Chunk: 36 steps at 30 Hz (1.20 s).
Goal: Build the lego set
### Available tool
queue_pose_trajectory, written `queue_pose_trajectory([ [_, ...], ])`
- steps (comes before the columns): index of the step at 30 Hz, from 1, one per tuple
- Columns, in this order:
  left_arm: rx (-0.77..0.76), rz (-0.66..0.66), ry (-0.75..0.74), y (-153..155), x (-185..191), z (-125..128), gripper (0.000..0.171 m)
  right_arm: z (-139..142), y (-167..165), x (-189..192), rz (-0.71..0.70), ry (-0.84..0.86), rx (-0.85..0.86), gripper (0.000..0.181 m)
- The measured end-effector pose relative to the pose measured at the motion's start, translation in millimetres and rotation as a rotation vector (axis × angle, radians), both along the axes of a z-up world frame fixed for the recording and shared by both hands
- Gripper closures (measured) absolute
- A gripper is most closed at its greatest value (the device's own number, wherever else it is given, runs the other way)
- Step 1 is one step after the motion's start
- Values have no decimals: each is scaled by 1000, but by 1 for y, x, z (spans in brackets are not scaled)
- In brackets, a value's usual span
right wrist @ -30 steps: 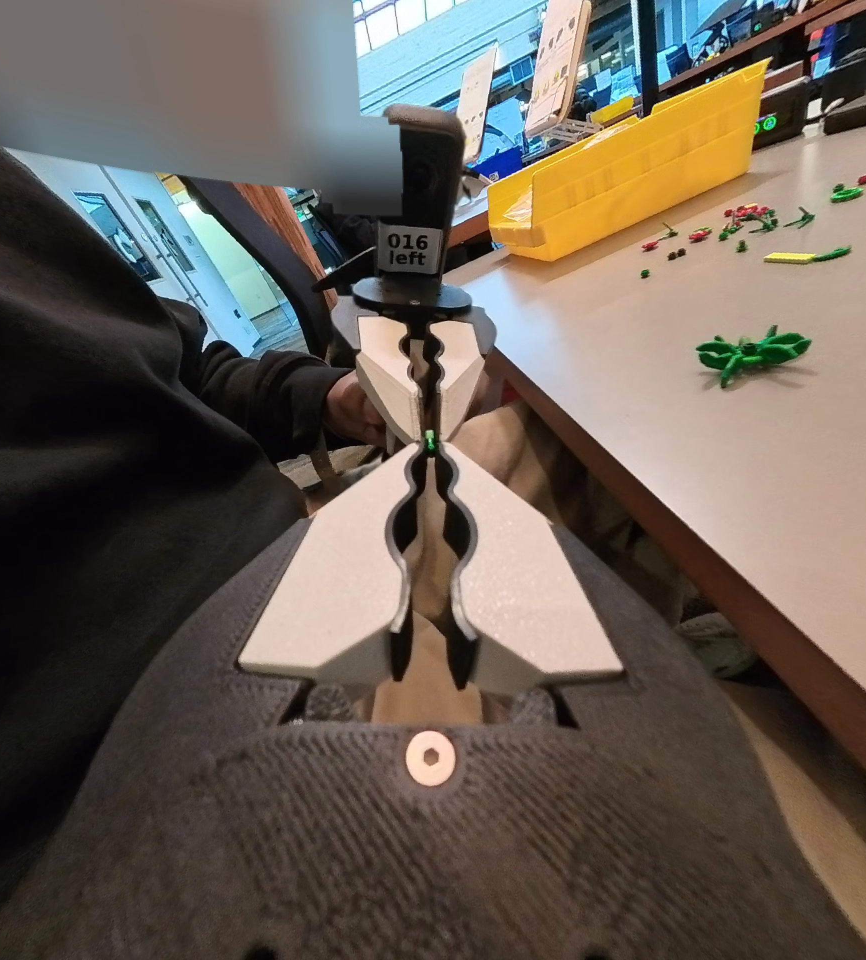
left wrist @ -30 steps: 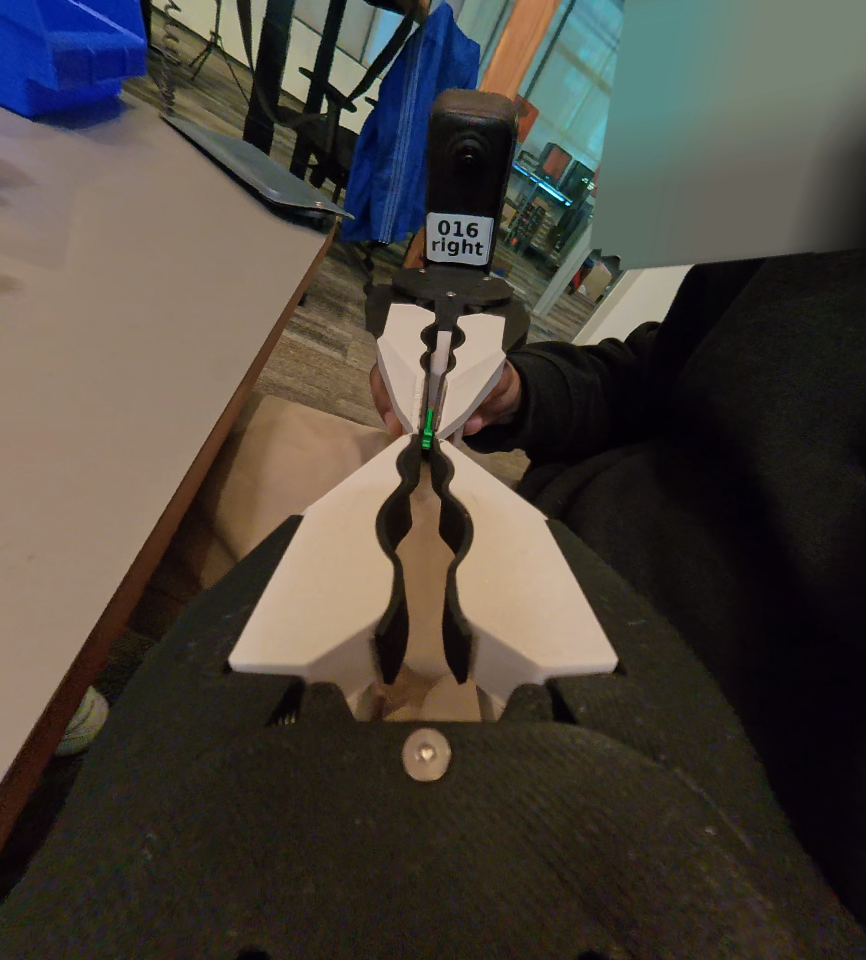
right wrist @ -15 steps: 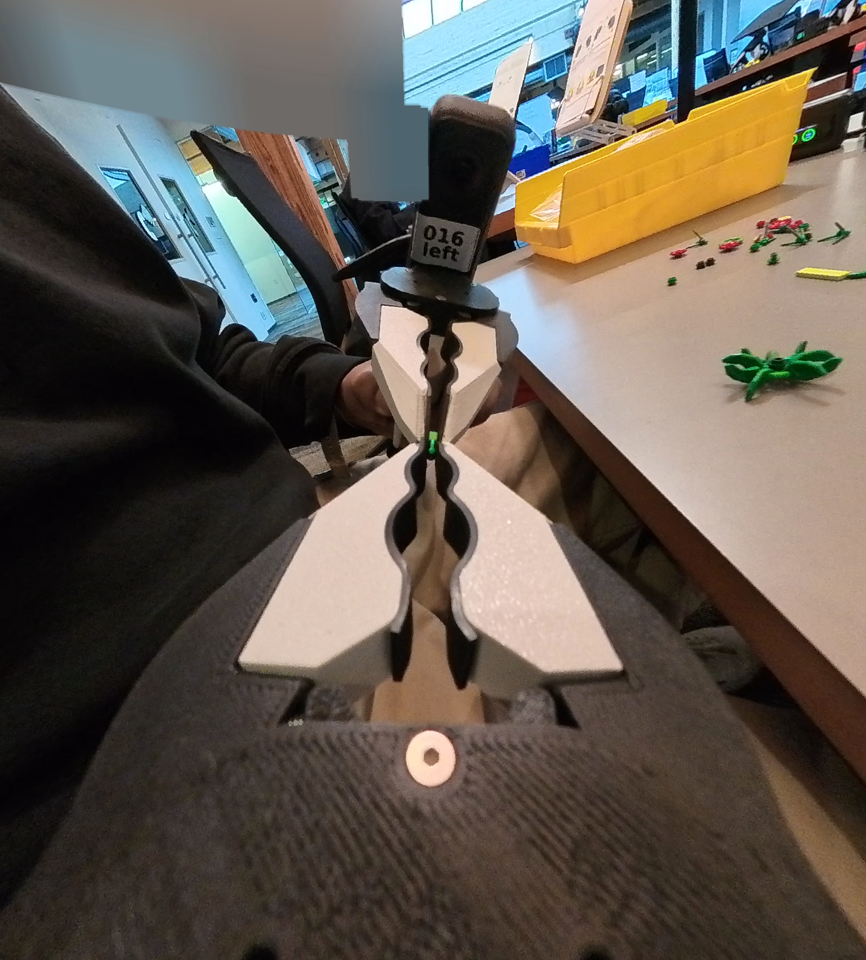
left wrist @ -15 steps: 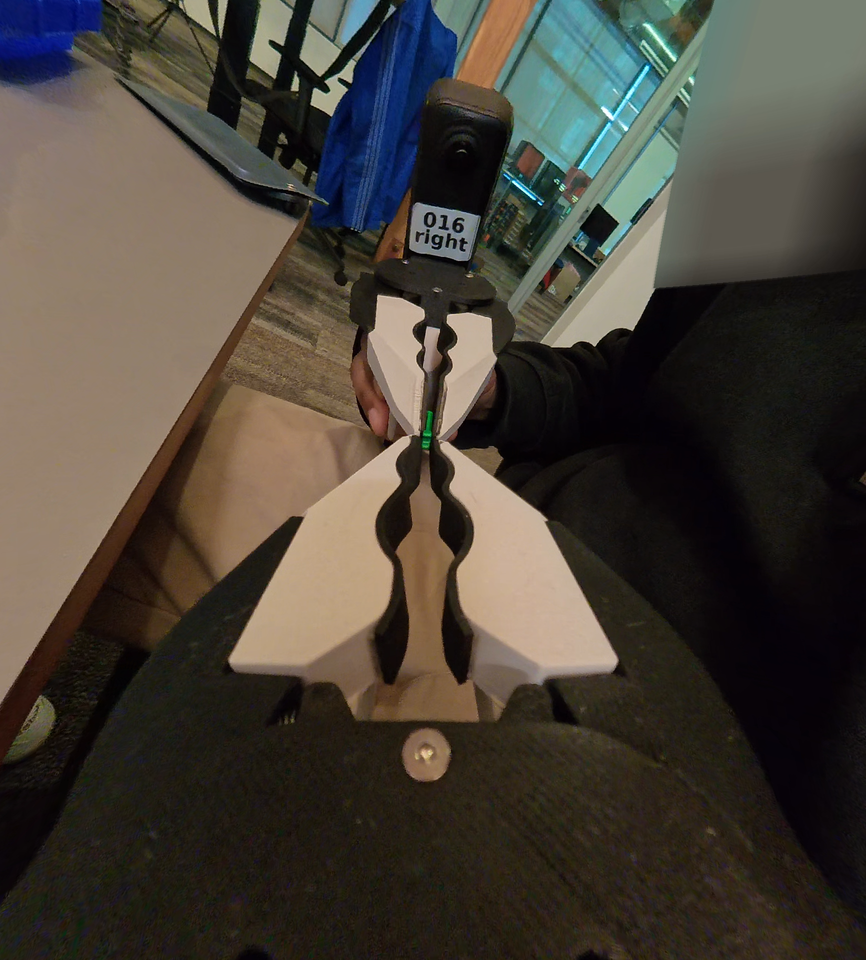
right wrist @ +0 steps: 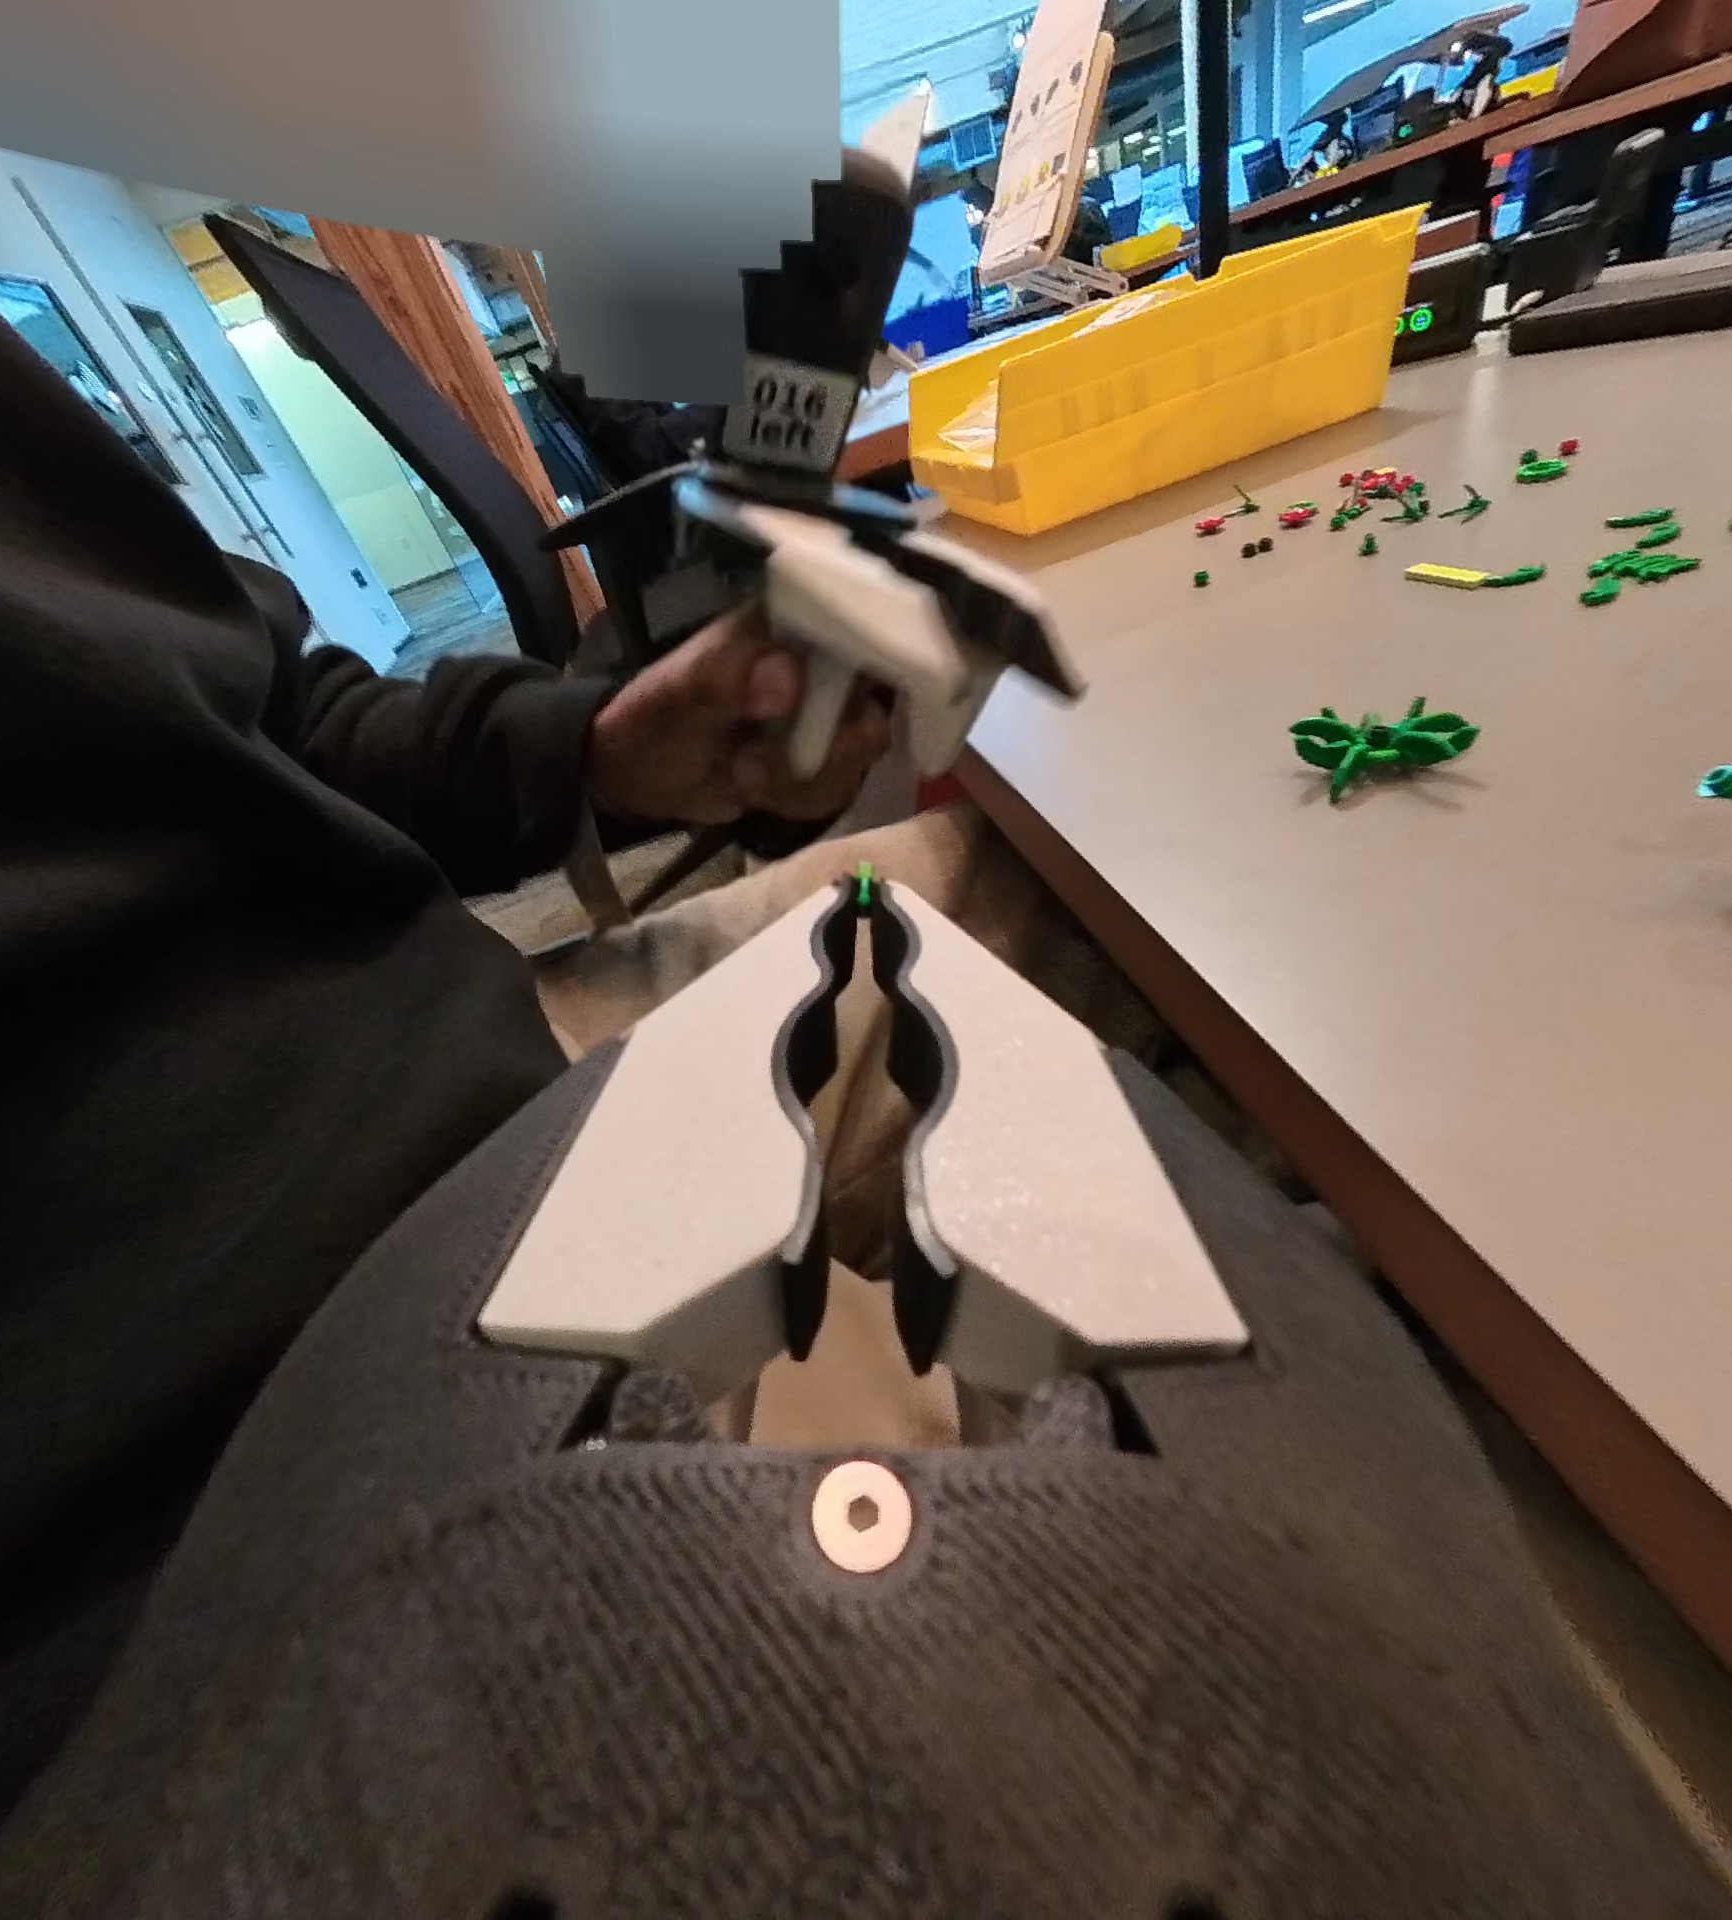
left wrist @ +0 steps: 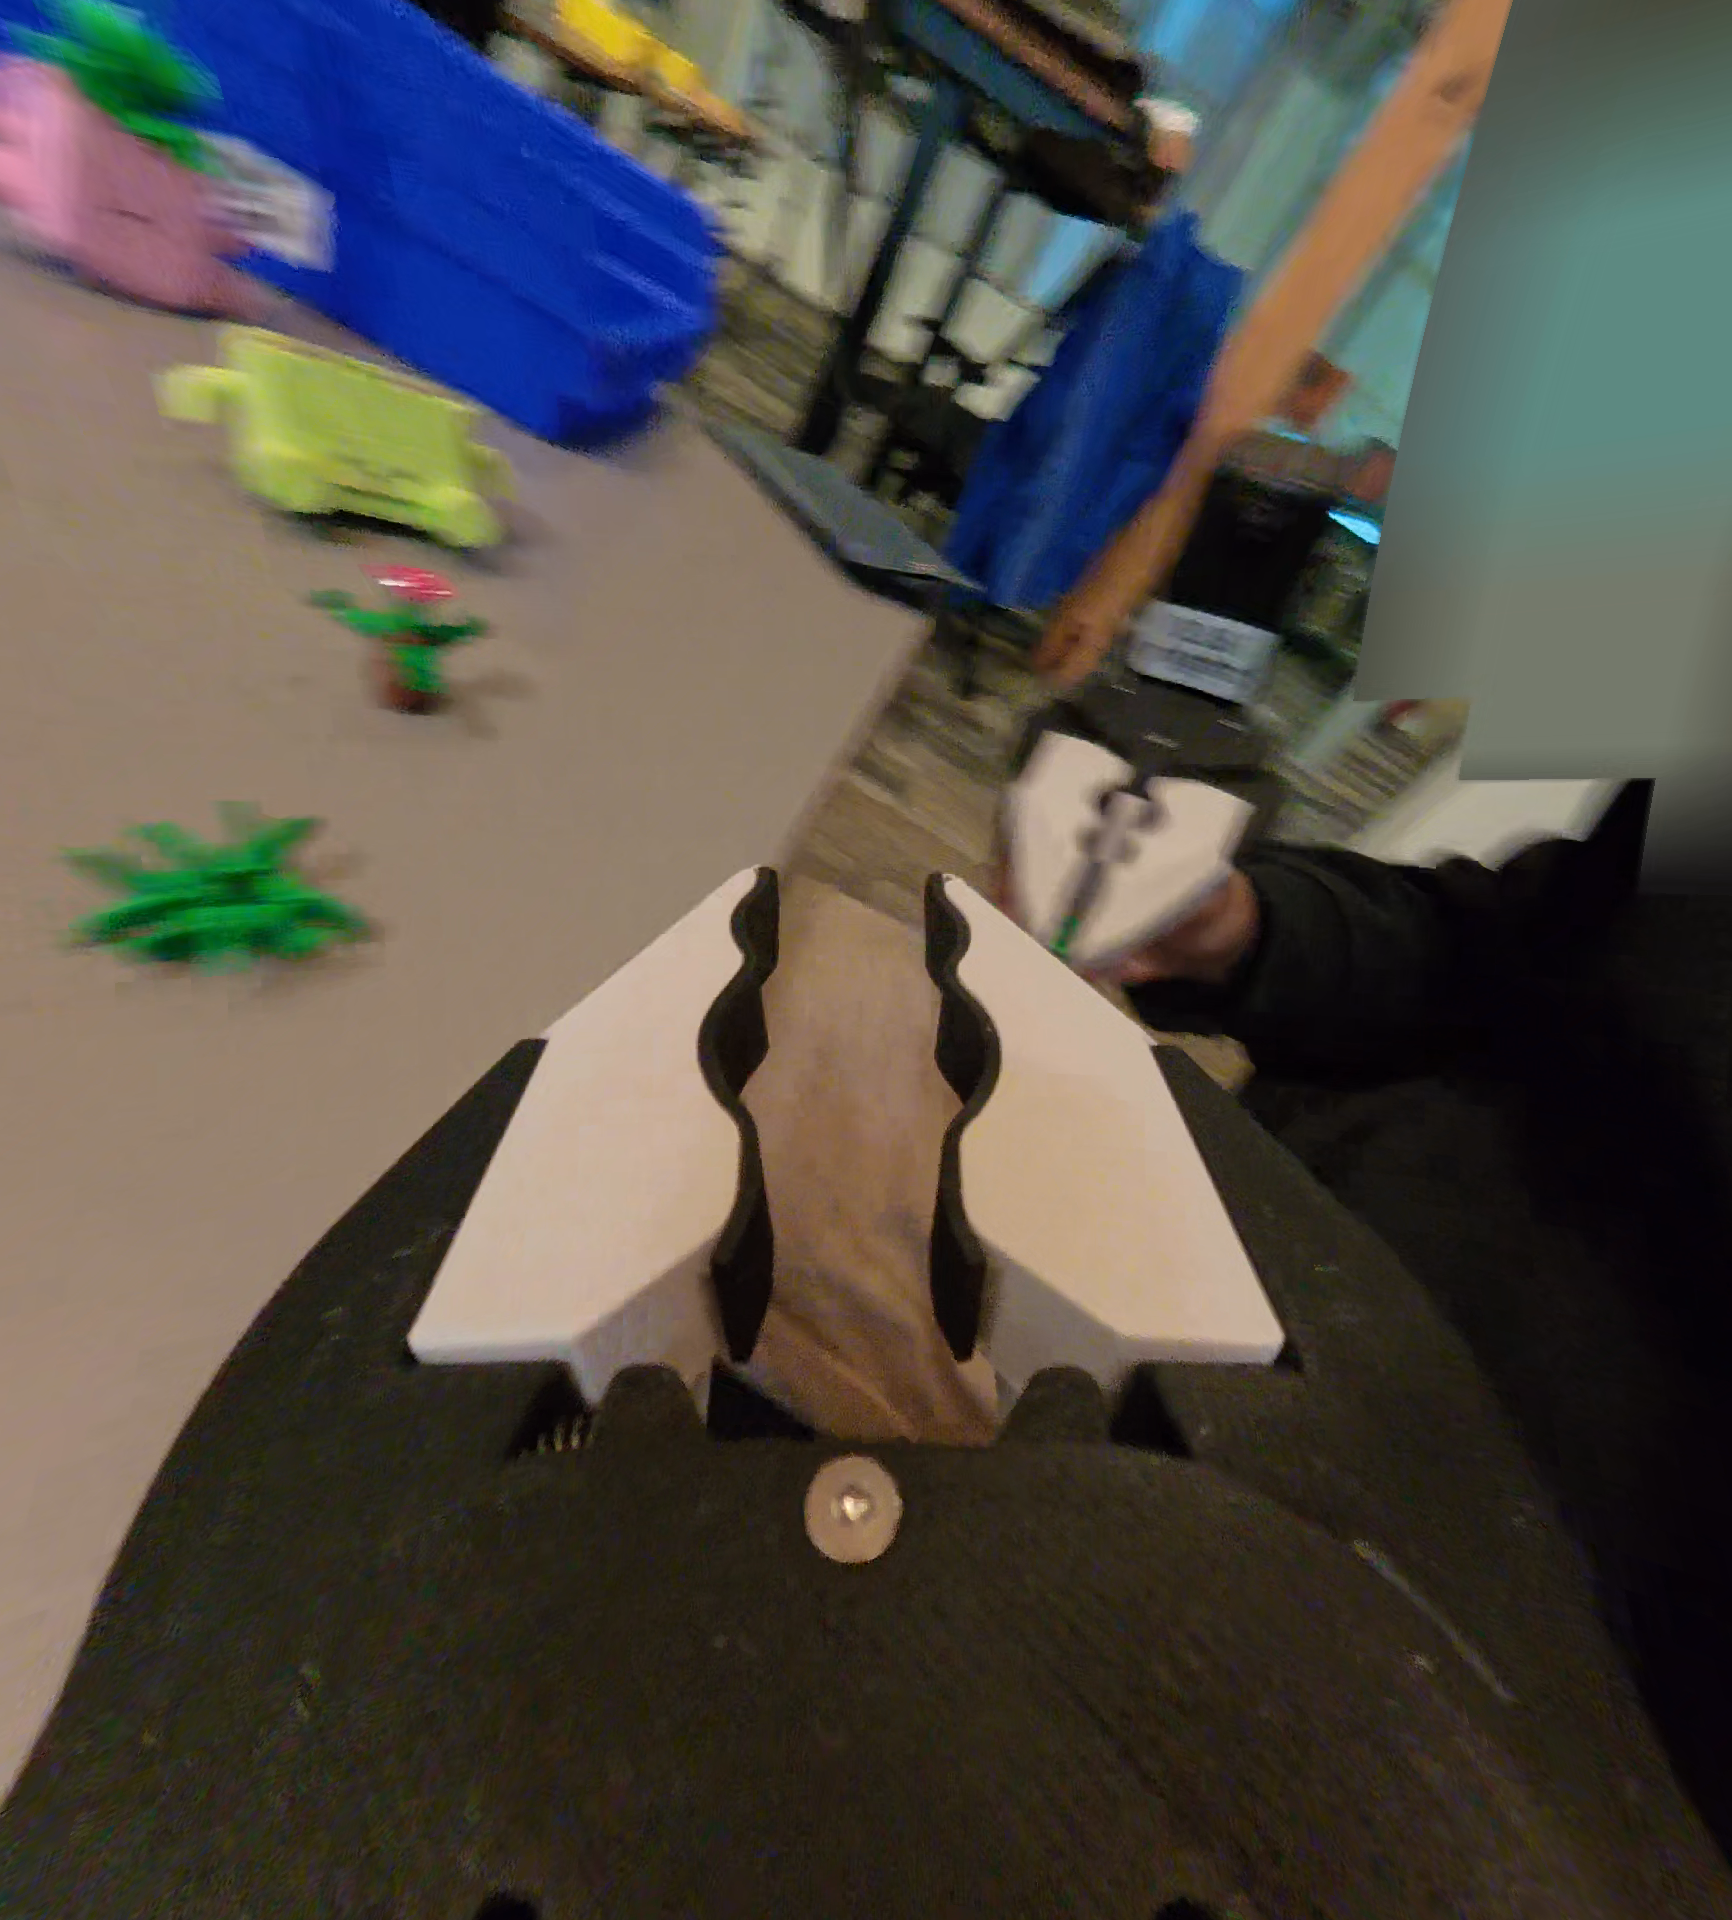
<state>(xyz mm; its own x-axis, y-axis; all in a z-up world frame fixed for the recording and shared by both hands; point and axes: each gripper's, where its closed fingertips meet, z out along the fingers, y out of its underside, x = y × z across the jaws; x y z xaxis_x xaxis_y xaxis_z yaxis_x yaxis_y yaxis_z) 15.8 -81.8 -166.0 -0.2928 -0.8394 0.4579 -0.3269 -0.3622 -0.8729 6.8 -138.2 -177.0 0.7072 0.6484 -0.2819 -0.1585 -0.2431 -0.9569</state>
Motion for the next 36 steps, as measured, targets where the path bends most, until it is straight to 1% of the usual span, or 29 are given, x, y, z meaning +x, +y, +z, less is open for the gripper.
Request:
queue_pose_trajectory([
  [2, 37, 127, 84, 40, 5, -7, 140, -5, 1, -2, -5, -45, -2, 180],
  [3, 69, 161, 113, 55, 7, -9, 137, -7, 1, -3, -6, -68, 0, 180],
  [5, 173, 179, 201, 75, 15, -20, 129, -10, 0, -8, 5, -99, 0, 180],
  [7, 315, 170, 297, 88, 24, -37, 116, -10, -1, -10, 15, -107, 6, 180],
  [9, 442, 133, 352, 95, 33, -51, 112, -10, -2, -9, 18, -98, 8, 180],
  [11, 492, 99, 396, 98, 40, -60, 109, -8, -3, -6, 13, -86, 14, 180],
  [13, 478, 86, 442, 101, 44, -66, 109, -7, -4, -2, 3, -75, 17, 180],
  [15, 451, 61, 479, 95, 43, -70, 110, -6, -4, 1, -6, -68, 19, 180],
  [18, 453, 58, 485, 86, 38, -71, 112, -6, -4, 2, -8, -62, 18, 180],
  [22, 456, -9, 491, 65, 30, -70, 127, -8, -2, 1, -4, -69, 10, 180],
  [24, 464, -22, 494, 57, 28, -71, 129, -8, -2, 1, -6, -71, 9, 180],
  [30, 478, -53, 490, 43, 27, -71, 131, -9, -1, 5, -21, -69, 6, 180],
  [33, 469, -101, 482, 32, 24, -70, 133, -9, -1, 6, -25, -72, 7, 180],
  [36, 500, -112, 472, 27, 22, -71, 131, -9, 0, 6, -28, -76, 8, 180],
])
